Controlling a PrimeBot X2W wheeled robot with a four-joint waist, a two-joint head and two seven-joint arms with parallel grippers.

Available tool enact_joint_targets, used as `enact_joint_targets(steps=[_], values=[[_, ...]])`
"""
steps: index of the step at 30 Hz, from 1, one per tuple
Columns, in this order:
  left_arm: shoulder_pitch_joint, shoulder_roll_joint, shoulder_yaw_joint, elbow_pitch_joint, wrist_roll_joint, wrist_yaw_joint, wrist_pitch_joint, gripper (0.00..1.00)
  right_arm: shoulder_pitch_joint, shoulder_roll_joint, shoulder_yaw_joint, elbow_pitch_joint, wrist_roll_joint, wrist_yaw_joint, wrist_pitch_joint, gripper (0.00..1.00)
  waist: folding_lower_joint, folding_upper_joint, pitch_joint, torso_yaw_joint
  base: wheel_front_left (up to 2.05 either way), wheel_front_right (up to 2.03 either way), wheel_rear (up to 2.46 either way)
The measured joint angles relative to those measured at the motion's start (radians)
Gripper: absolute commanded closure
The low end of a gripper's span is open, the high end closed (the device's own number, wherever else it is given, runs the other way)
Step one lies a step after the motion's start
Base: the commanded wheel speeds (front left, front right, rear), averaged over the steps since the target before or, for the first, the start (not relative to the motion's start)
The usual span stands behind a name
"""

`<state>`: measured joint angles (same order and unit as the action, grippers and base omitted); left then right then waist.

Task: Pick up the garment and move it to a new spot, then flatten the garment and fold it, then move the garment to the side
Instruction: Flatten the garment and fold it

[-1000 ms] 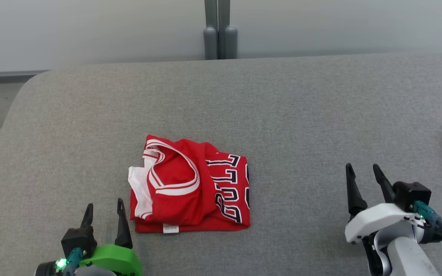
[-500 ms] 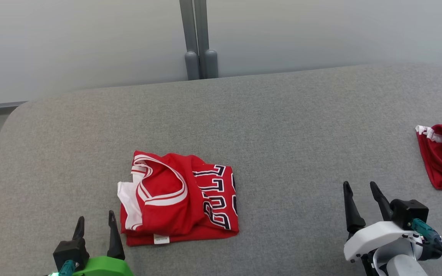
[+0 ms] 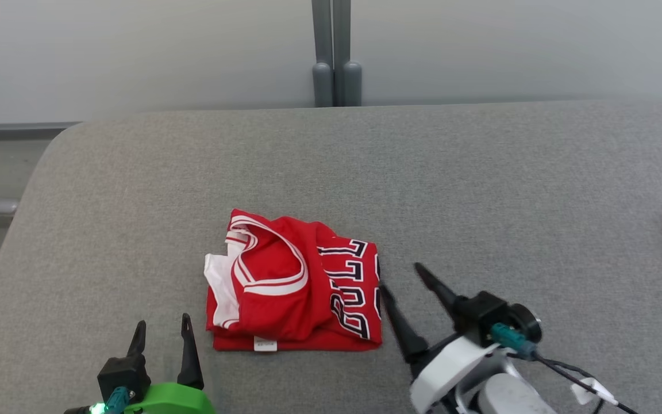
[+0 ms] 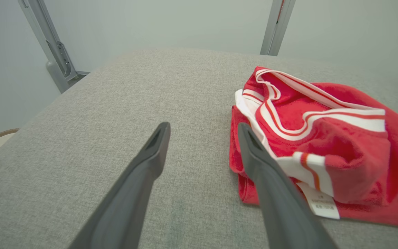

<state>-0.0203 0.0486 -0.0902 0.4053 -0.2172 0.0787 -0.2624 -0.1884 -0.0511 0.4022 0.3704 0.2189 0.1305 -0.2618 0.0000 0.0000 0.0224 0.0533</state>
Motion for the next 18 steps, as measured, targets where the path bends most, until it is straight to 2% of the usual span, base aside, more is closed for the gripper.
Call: enact_joint_targets(steps=[3,9,18], values=[[-0.005,0.000,-0.017,0.004,-0.009,0.000,0.000,0.00,-0.047,0.003,0.154,0.006,0.019,0.000,0.000,0.00,0.0000,0.0000,0.009,0.033,0.00,0.00,0.00],[-0.012,0.000,-0.042,0.003,-0.023,0.002,0.000,0.00,-0.161,0.002,0.357,0.083,0.069,0.000,0.007,0.00,0.0000,0.0000,0.032,0.107,0.00,0.00,0.00],[-0.026,0.001,-0.071,-0.009,-0.046,0.011,0.000,0.00,-0.287,0.001,0.436,0.243,0.045,0.000,0.032,0.00,0.0000,0.0000,0.080,0.200,0.00,0.00,0.00]])
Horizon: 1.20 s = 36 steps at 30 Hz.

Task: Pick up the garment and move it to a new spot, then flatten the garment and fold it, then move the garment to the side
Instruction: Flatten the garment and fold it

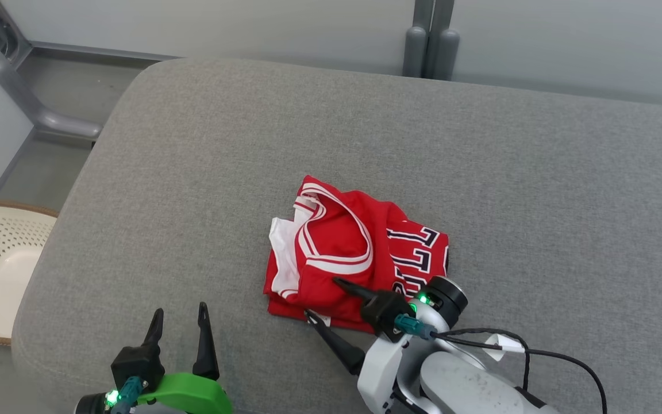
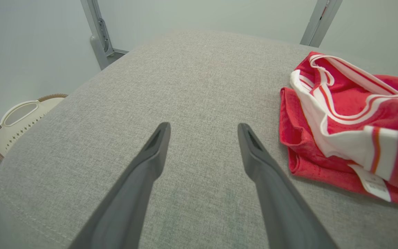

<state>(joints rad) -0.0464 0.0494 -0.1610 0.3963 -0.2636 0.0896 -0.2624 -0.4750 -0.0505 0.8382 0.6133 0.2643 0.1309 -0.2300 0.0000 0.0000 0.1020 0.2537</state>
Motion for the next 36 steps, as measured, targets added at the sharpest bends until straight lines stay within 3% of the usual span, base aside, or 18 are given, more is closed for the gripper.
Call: enact_joint_targets(steps=[2,4,5,6,7,19,21,22,23,29,32,36], values=[[-0.003,0.000,-0.006,-0.002,-0.003,0.004,0.000,0.00,-0.014,0.000,0.015,0.017,-0.003,0.000,0.003,0.00,0.0000,0.0000,0.011,0.011,0.00,0.00,0.00],[-0.009,0.000,-0.014,-0.004,-0.010,0.008,0.000,0.00,-0.036,0.001,0.030,0.042,-0.024,0.000,0.008,0.22,0.0000,0.0000,0.027,0.025,0.00,0.00,0.00],[-0.011,0.000,-0.016,-0.006,-0.015,0.010,0.000,0.00,-0.043,0.002,0.031,0.050,-0.025,0.000,0.008,0.56,0.0000,0.0000,0.033,0.029,0.00,0.00,0.00],[-0.015,0.000,-0.018,-0.007,-0.023,0.011,0.000,0.00,-0.053,0.001,0.035,0.064,-0.033,0.000,0.011,0.71,0.0000,0.0000,0.040,0.035,0.00,0.00,0.00],[-0.019,0.000,-0.020,-0.008,-0.029,0.011,0.000,0.00,-0.060,0.001,0.037,0.071,-0.035,0.000,0.012,1.00,0.0000,0.0000,0.047,0.039,0.00,0.00,0.00],[-0.051,0.000,-0.065,-0.016,-0.046,0.019,0.000,0.00,-0.144,0.000,0.111,0.033,0.058,0.000,-0.018,1.00,0.0000,0.0000,0.088,0.092,0.00,0.00,0.00],[-0.056,0.000,-0.079,-0.010,-0.051,0.019,0.000,0.00,-0.146,0.000,0.141,0.029,0.126,0.000,-0.018,1.00,0.0000,0.0000,0.091,0.103,0.00,0.00,0.00],[-0.060,0.000,-0.085,-0.007,-0.052,0.019,0.000,0.00,-0.146,0.000,0.160,0.030,0.151,0.000,-0.016,0.40,0.0000,0.0000,0.092,0.108,0.00,0.00,0.00],[-0.064,0.000,-0.091,-0.006,-0.053,0.019,0.000,0.00,-0.147,0.000,0.185,0.035,0.173,0.000,-0.006,0.00,0.0000,0.0000,0.094,0.113,0.00,0.00,0.00],[-0.072,0.000,-0.094,-0.004,-0.058,0.026,0.000,0.00,-0.183,0.004,0.223,0.047,0.259,0.000,-0.021,0.00,0.0000,0.0000,0.104,0.108,0.00,0.00,0.00],[-0.075,0.000,-0.087,-0.013,-0.056,0.030,0.000,0.00,-0.198,0.002,0.124,0.080,0.244,0.000,-0.029,0.00,0.0000,0.0000,0.105,0.088,0.00,0.00,0.00],[-0.083,0.000,-0.076,-0.029,-0.043,0.031,0.000,0.00,-0.187,0.001,-0.103,0.050,0.134,0.000,-0.032,0.00,0.0001,0.0000,0.105,0.054,0.00,0.00,0.00]])
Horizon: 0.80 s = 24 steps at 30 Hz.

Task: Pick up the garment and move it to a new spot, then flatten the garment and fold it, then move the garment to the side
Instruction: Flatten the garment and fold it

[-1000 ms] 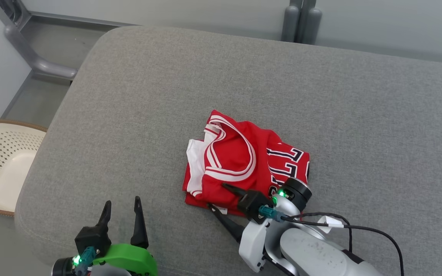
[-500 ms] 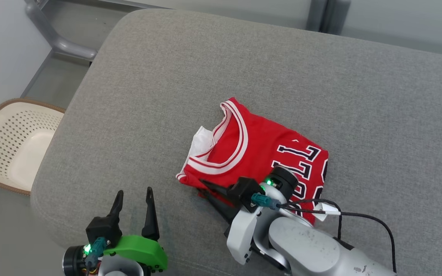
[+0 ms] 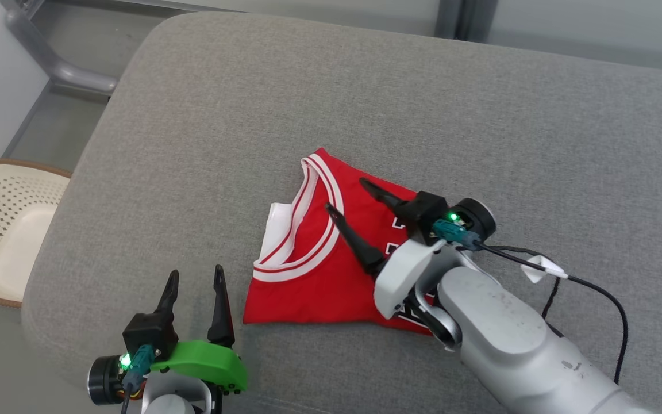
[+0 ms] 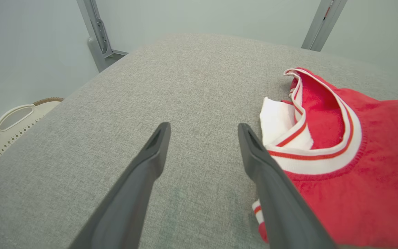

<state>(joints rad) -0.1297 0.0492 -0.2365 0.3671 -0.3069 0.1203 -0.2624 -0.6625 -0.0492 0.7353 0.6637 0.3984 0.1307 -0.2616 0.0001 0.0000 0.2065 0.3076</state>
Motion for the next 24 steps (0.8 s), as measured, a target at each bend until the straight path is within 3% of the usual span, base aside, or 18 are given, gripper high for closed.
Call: enact_joint_targets(steps=[4,11,24], values=[[-0.001,0.000,0.009,-0.004,0.010,-0.001,0.000,0.00,0.087,-0.002,-0.209,-0.045,-0.114,0.000,0.000,0.00,0.0000,0.0000,-0.004,-0.036,0.00,0.00,0.00],[-0.004,0.000,0.028,-0.012,0.039,-0.007,0.000,0.00,0.242,-0.001,-0.499,-0.162,-0.192,0.000,0.000,0.00,0.0000,0.0000,-0.021,-0.088,0.00,0.00,0.00],[0.042,-0.001,0.102,-0.021,0.086,-0.024,0.000,0.00,0.418,-0.003,-0.777,-0.225,-0.184,0.000,0.000,0.00,0.0000,0.0000,-0.082,-0.191,0.00,0.00,0.00]])
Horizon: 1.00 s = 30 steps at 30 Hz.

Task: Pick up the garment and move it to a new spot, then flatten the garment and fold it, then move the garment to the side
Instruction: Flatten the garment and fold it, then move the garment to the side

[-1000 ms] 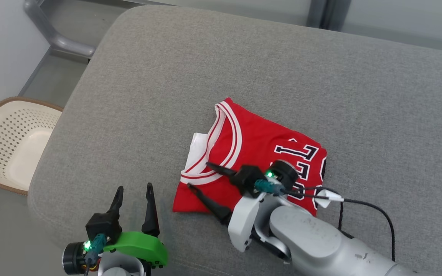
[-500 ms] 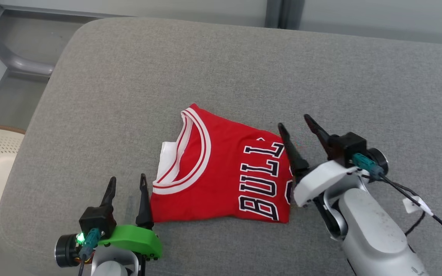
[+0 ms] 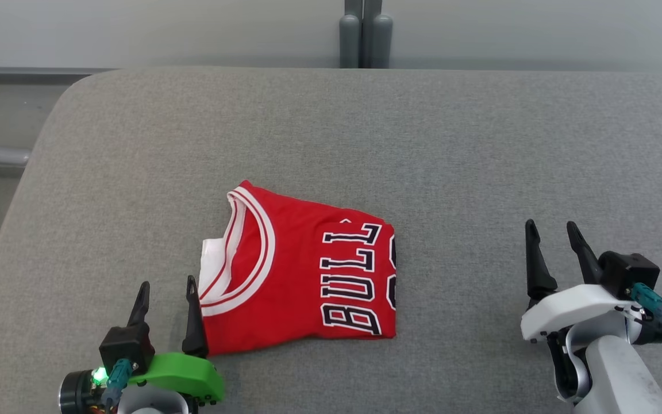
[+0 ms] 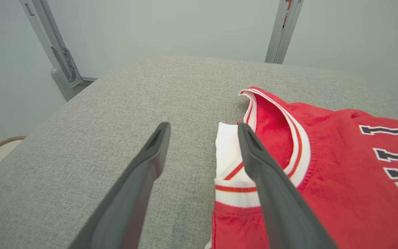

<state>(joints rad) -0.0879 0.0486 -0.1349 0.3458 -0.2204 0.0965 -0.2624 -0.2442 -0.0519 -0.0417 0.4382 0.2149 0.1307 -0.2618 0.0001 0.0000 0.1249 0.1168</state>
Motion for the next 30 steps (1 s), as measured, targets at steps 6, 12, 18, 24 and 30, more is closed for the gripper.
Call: enact_joint_targets(steps=[6,12,18,24,30], values=[[0.030,0.000,0.035,0.000,0.025,-0.013,0.000,0.00,0.066,0.001,-0.032,-0.018,-0.018,0.000,0.000,0.00,0.0000,0.0000,-0.035,-0.050,0.00,0.00,0.00],[0.070,0.000,0.053,-0.004,0.039,-0.018,0.000,0.00,0.135,0.001,-0.028,-0.022,0.003,0.000,0.000,0.00,0.0000,0.0000,-0.081,-0.085,0.00,0.00,0.00],[0.080,0.000,0.055,-0.017,0.048,-0.018,0.000,0.00,0.141,0.001,0.000,-0.023,0.021,0.000,0.000,0.00,-0.0001,0.0000,-0.104,-0.101,0.00,0.00,0.00],[0.080,0.000,0.047,-0.021,0.050,-0.017,0.000,0.00,0.137,0.001,0.030,-0.021,0.032,0.000,0.000,0.00,0.0000,0.0000,-0.097,-0.087,0.00,0.00,0.00],[0.065,0.000,0.026,-0.017,0.028,-0.017,0.000,0.00,0.085,0.002,0.217,0.030,0.104,0.000,0.000,0.00,0.0000,0.0000,-0.071,-0.056,0.00,0.00,0.00]])
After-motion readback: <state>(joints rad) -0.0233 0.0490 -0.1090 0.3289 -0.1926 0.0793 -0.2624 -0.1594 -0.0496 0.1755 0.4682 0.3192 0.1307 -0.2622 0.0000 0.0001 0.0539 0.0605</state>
